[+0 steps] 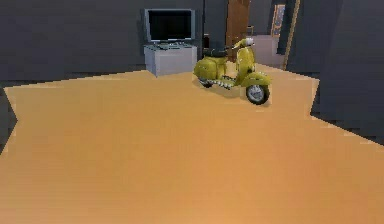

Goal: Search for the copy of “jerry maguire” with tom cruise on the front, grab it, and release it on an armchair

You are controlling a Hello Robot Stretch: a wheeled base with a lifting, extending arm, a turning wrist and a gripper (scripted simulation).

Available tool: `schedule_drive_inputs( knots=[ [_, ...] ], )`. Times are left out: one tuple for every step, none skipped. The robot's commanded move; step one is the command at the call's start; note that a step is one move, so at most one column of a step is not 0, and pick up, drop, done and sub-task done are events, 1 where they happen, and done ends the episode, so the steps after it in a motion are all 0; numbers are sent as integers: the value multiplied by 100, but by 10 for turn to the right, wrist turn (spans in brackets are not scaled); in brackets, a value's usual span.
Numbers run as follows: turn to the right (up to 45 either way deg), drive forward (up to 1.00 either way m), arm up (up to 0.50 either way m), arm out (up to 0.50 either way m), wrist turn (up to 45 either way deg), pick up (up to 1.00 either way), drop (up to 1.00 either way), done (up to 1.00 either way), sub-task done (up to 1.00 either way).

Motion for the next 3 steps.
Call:
schedule_drive_inputs(
  knots=[
    [0,0,22,0,0,0,0,0,0],
    [0,0,0,0,-450,0,0,0,0],
    [0,0,0,0,-450,0,0,0,0]
  ],
)
